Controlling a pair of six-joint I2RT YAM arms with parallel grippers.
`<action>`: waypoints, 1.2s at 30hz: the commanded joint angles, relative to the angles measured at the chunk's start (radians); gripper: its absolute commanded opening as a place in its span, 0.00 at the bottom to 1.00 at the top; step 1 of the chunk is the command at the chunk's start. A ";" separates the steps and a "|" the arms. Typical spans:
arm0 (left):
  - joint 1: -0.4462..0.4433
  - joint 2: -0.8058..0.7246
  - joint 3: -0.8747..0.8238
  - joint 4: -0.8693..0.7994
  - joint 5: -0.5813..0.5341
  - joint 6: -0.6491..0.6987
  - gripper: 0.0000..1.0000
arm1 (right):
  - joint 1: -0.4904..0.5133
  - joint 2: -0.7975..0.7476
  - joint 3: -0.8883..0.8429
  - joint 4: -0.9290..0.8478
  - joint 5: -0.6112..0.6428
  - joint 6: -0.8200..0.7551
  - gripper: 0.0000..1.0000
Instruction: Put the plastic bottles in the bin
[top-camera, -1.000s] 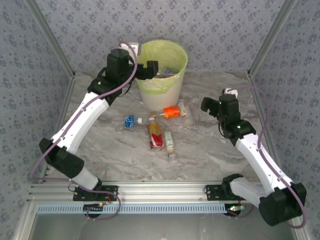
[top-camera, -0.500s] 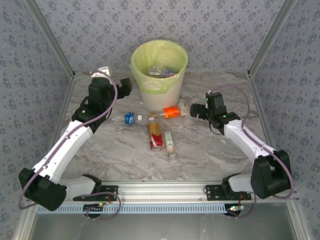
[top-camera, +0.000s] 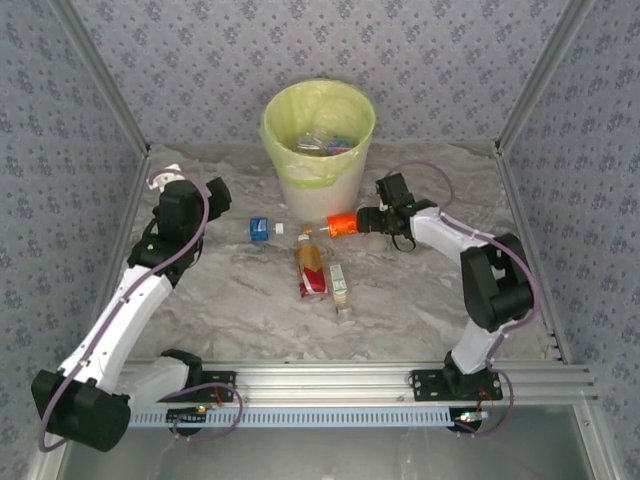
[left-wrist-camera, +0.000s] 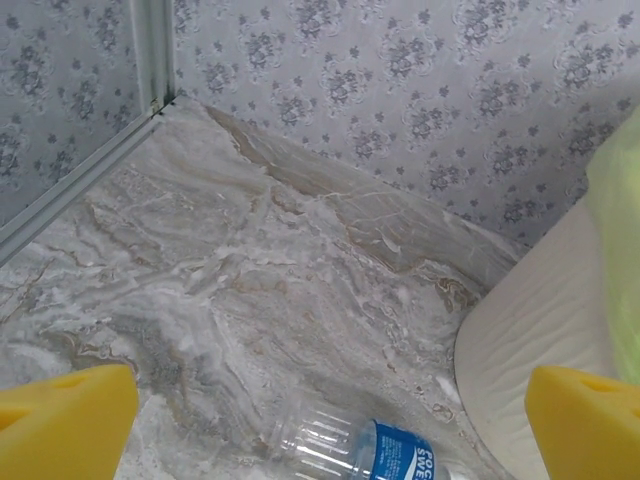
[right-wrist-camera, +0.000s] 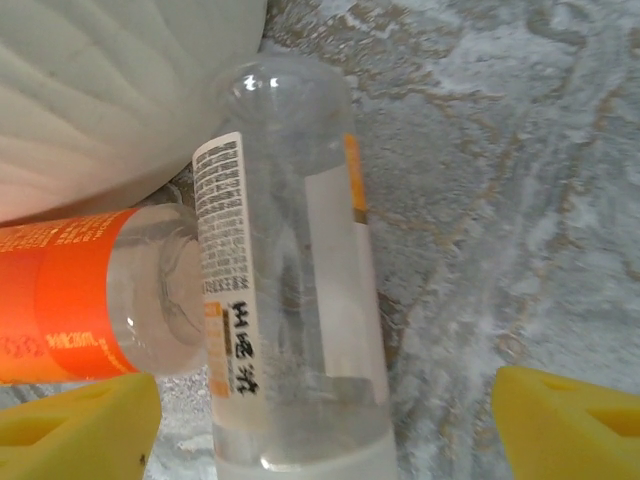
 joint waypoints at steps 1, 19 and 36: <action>0.012 -0.024 -0.012 -0.016 -0.024 -0.027 1.00 | 0.021 0.071 0.085 -0.079 0.035 -0.030 0.84; 0.019 -0.011 -0.021 -0.024 -0.017 -0.042 0.99 | 0.029 0.130 0.037 -0.086 0.070 0.014 0.76; 0.021 0.027 -0.030 -0.009 -0.009 -0.043 1.00 | 0.034 -0.026 -0.097 0.000 0.207 0.020 0.47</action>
